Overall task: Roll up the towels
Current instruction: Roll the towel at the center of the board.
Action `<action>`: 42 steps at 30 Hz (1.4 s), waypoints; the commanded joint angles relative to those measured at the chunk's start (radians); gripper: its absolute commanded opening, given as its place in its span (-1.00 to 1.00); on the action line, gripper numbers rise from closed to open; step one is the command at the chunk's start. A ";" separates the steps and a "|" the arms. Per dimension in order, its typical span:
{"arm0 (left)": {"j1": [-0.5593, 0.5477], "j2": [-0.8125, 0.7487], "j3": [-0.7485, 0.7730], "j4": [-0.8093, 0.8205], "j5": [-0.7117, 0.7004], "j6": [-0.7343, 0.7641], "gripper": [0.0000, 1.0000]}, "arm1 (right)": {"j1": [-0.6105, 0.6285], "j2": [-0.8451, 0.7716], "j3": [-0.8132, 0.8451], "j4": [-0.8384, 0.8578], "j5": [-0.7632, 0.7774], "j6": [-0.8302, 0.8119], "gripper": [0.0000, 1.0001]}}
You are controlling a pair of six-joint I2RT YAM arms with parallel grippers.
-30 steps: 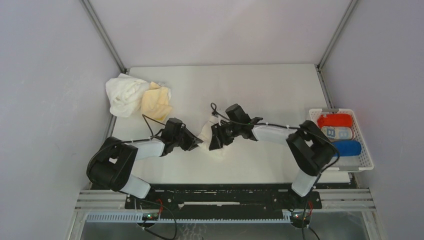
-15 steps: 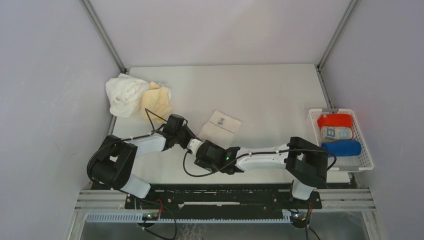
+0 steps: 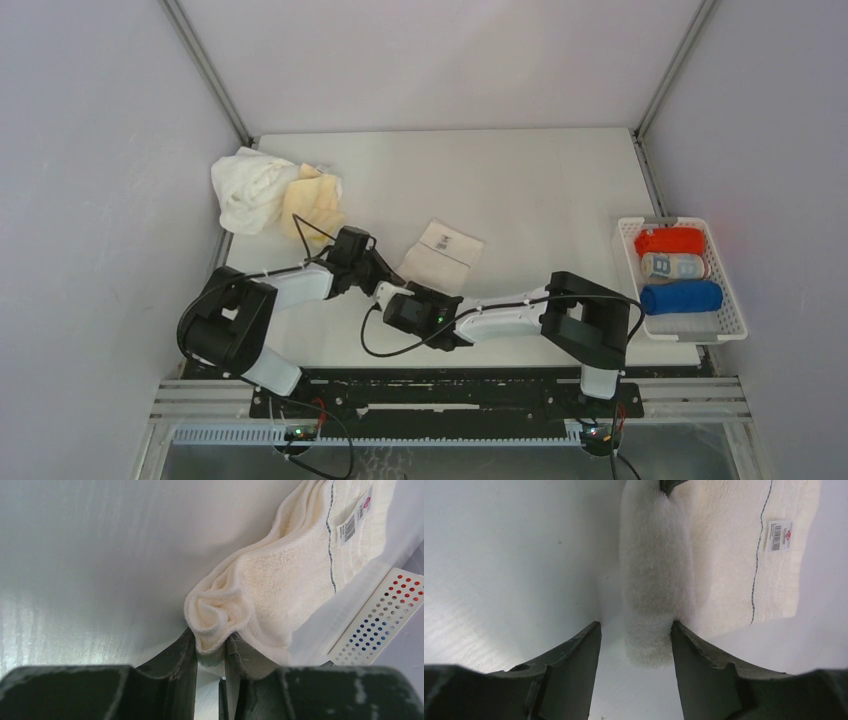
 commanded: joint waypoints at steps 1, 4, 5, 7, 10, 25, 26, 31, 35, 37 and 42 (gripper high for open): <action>-0.005 0.038 0.013 -0.048 -0.022 0.048 -0.45 | -0.030 0.053 0.048 -0.046 -0.038 0.014 0.06; -0.005 0.043 0.027 -0.065 -0.025 0.057 -0.45 | -0.049 0.076 0.050 -0.064 -0.064 0.033 -0.05; -0.005 0.045 0.033 -0.072 -0.028 0.062 -0.45 | -0.057 0.079 0.050 -0.071 -0.081 0.038 -0.09; -0.006 0.048 0.046 -0.085 -0.031 0.071 -0.45 | -0.076 0.082 0.051 -0.084 -0.107 0.057 -0.22; -0.005 0.046 0.061 -0.103 -0.045 0.078 -0.44 | -0.100 0.086 0.050 -0.112 -0.131 0.073 -0.50; -0.005 0.063 0.099 -0.143 -0.062 0.101 -0.44 | -0.054 -0.020 0.160 -0.231 -0.156 0.007 0.14; -0.005 0.064 0.100 -0.143 -0.060 0.101 -0.44 | -0.052 -0.009 0.169 -0.234 -0.147 0.001 0.15; -0.005 0.063 0.100 -0.146 -0.058 0.101 -0.44 | -0.035 0.006 0.179 -0.219 -0.106 -0.016 0.19; -0.005 0.063 0.100 -0.148 -0.059 0.102 -0.44 | -0.027 -0.012 0.182 -0.199 -0.081 -0.026 0.25; -0.005 0.062 0.100 -0.148 -0.059 0.101 -0.44 | -0.028 -0.001 0.183 -0.191 -0.079 -0.033 0.26; -0.005 0.059 0.100 -0.150 -0.058 0.098 -0.44 | -0.033 0.051 0.183 -0.181 -0.093 -0.034 0.26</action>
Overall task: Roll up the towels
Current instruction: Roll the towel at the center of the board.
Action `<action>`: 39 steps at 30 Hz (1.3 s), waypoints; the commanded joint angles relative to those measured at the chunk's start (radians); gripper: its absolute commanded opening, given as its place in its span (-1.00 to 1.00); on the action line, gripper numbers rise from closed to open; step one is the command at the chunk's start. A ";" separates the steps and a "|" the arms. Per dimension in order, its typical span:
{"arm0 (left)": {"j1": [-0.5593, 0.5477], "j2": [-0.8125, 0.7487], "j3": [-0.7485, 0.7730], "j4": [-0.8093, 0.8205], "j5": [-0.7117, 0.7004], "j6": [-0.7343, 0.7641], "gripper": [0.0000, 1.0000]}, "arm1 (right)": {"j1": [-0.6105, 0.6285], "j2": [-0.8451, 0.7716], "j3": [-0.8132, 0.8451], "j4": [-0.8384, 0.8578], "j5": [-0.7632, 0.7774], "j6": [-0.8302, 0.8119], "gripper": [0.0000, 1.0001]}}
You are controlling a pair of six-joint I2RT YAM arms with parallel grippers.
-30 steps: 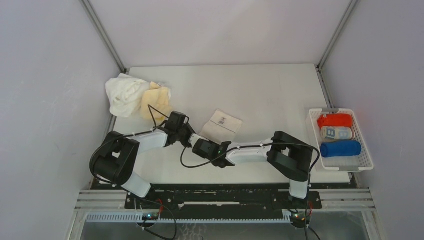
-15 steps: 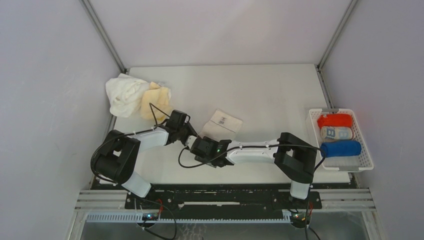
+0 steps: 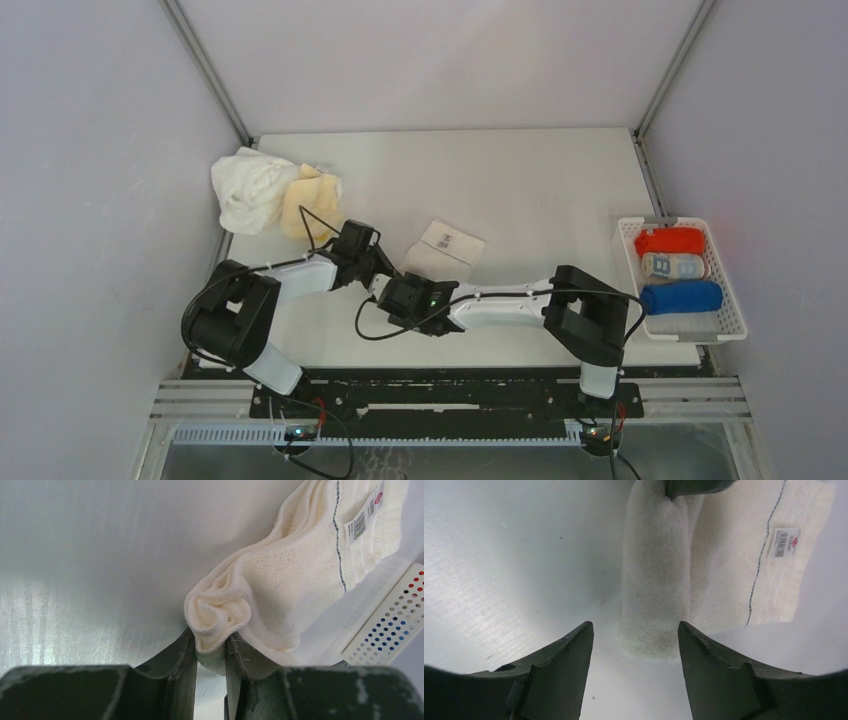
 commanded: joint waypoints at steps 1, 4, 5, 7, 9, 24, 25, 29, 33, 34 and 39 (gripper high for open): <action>-0.004 0.013 0.016 -0.064 -0.055 0.037 -0.44 | 0.001 0.047 0.028 0.036 0.012 -0.013 0.26; -0.003 0.011 0.014 -0.064 -0.056 0.037 -0.44 | 0.001 0.074 0.023 0.046 0.034 -0.005 0.26; -0.003 0.011 0.014 -0.064 -0.056 0.037 -0.44 | 0.001 0.078 0.020 0.049 0.046 -0.002 0.26; -0.003 0.013 0.014 -0.064 -0.056 0.037 -0.44 | 0.003 0.070 0.015 0.054 0.054 -0.003 0.26; -0.003 0.014 0.014 -0.064 -0.055 0.039 -0.44 | 0.004 0.045 0.016 0.054 0.047 -0.004 0.26; -0.003 0.020 0.011 -0.061 -0.056 0.037 -0.44 | -0.019 0.015 0.020 0.062 0.038 -0.019 0.29; -0.003 0.020 0.012 -0.060 -0.056 0.037 -0.44 | -0.019 0.021 0.015 0.064 0.032 -0.018 0.29; -0.003 0.020 0.011 -0.061 -0.056 0.035 -0.44 | -0.019 0.046 -0.002 0.063 0.017 -0.006 0.25; -0.003 0.019 0.011 -0.061 -0.056 0.034 -0.44 | -0.020 0.052 -0.037 0.067 -0.004 0.018 0.21; -0.003 0.020 0.013 -0.060 -0.056 0.034 -0.44 | -0.021 0.052 -0.046 0.070 -0.008 0.025 0.20; -0.002 0.018 0.017 -0.069 -0.060 0.034 -0.44 | -0.038 0.058 -0.086 0.071 -0.029 0.059 0.11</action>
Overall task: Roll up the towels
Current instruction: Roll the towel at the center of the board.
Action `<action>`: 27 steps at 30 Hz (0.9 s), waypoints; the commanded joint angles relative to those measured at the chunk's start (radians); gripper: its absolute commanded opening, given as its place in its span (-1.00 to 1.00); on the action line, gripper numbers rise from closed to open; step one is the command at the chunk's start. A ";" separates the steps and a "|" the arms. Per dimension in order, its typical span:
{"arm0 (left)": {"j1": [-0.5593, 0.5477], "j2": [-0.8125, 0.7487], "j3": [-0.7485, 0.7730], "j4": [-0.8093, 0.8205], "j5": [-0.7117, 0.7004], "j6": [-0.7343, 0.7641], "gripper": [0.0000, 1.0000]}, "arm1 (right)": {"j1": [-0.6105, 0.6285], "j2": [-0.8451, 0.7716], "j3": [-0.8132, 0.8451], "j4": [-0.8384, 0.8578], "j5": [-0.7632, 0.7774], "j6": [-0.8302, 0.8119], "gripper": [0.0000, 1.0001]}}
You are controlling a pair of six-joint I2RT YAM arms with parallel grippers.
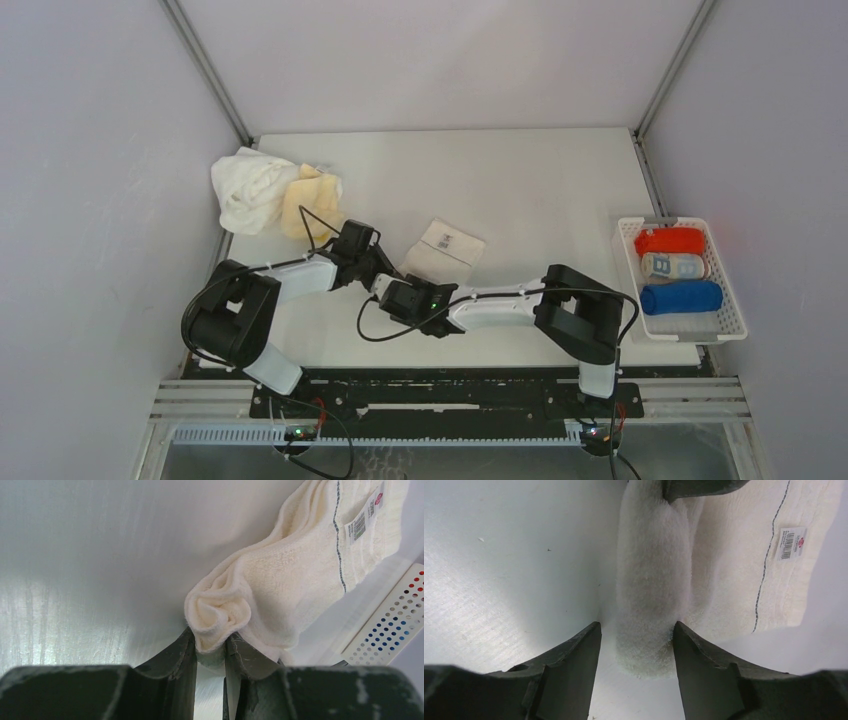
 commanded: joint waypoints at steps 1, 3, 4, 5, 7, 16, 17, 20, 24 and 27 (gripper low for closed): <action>-0.003 0.017 0.018 -0.071 -0.061 0.033 -0.44 | -0.021 0.011 -0.062 -0.005 -0.066 0.062 0.07; -0.003 0.018 0.020 -0.075 -0.062 0.034 -0.44 | -0.030 0.007 -0.071 0.000 -0.093 0.069 -0.02; -0.003 0.016 0.022 -0.076 -0.063 0.033 -0.44 | -0.036 0.007 -0.074 0.001 -0.106 0.073 -0.08; -0.003 0.016 0.023 -0.078 -0.065 0.033 -0.44 | -0.041 0.008 -0.076 0.001 -0.117 0.075 -0.13; -0.003 0.013 0.028 -0.083 -0.066 0.032 -0.44 | -0.051 0.013 -0.076 -0.004 -0.141 0.078 -0.22; -0.002 -0.032 0.049 -0.087 -0.076 0.005 -0.29 | -0.192 -0.035 -0.143 0.041 -0.480 0.147 -0.62; 0.000 -0.047 0.042 -0.077 -0.078 -0.007 -0.21 | -0.220 -0.046 -0.155 0.058 -0.556 0.157 -0.69; 0.007 -0.110 0.018 -0.036 -0.081 -0.040 0.04 | -0.308 -0.064 -0.189 0.115 -0.746 0.193 -0.78; 0.015 -0.193 -0.006 -0.016 -0.104 -0.062 0.30 | -0.421 -0.046 -0.199 0.139 -0.986 0.218 -0.80; 0.017 -0.251 -0.036 0.008 -0.112 -0.081 0.48 | -0.495 -0.013 -0.202 0.184 -1.173 0.256 -0.81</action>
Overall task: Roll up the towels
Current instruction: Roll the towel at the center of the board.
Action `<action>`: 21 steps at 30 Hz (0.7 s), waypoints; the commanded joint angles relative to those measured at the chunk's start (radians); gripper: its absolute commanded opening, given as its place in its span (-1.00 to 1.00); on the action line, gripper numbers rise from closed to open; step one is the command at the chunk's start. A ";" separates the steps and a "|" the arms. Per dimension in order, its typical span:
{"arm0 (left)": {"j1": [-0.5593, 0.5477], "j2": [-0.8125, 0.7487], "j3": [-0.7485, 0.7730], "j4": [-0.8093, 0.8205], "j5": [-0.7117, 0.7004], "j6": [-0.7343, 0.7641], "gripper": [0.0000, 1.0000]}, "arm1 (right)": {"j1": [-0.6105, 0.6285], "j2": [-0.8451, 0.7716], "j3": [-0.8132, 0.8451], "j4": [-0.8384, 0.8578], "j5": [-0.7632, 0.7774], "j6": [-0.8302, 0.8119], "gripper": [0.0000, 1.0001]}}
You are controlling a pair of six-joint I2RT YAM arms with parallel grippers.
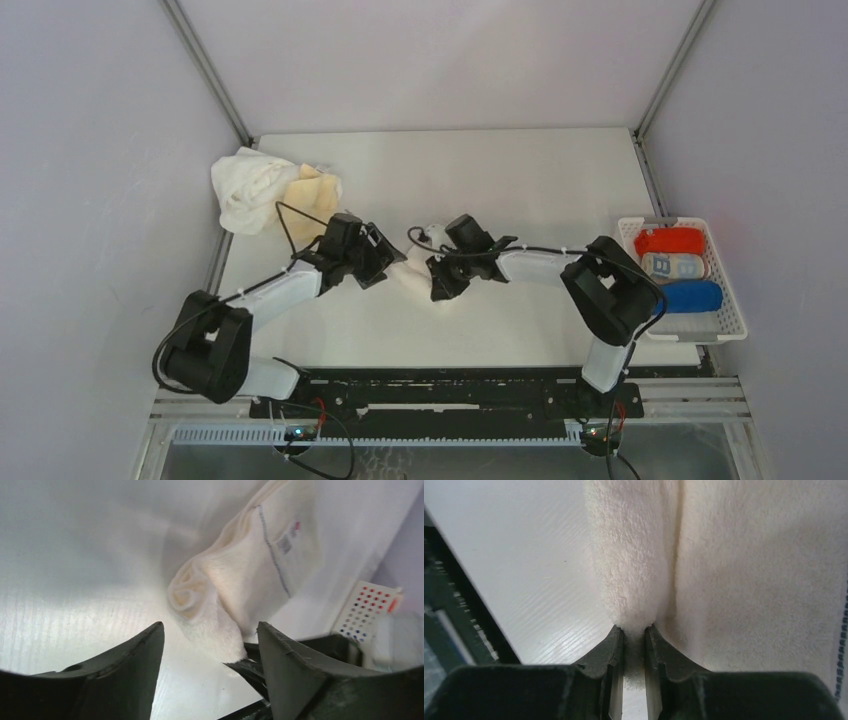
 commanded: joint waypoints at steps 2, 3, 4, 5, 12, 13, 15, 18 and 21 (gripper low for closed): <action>0.009 -0.124 -0.076 0.096 -0.024 -0.047 0.53 | -0.118 0.107 -0.060 0.028 -0.451 0.136 -0.80; 0.008 -0.137 -0.095 0.116 -0.010 -0.055 0.56 | -0.150 0.120 -0.069 0.060 -0.497 0.166 -0.79; 0.008 -0.148 -0.112 0.140 0.002 -0.062 0.58 | -0.174 0.143 -0.073 0.092 -0.544 0.197 -0.79; 0.007 -0.158 -0.132 0.158 0.013 -0.069 0.60 | -0.193 0.160 -0.075 0.111 -0.593 0.218 -0.79; -0.015 -0.118 -0.178 0.264 0.075 -0.087 0.65 | -0.269 0.285 -0.075 0.207 -0.716 0.323 -0.79; -0.021 -0.101 -0.173 0.276 0.083 -0.088 0.64 | -0.275 0.300 -0.075 0.218 -0.718 0.333 -0.79; -0.030 -0.070 -0.165 0.295 0.090 -0.094 0.63 | -0.287 0.329 -0.075 0.226 -0.721 0.348 -0.78; -0.037 -0.021 -0.161 0.326 0.102 -0.103 0.60 | -0.303 0.366 -0.075 0.230 -0.726 0.367 -0.78; -0.043 0.022 -0.153 0.342 0.110 -0.114 0.50 | -0.310 0.391 -0.077 0.244 -0.730 0.389 -0.77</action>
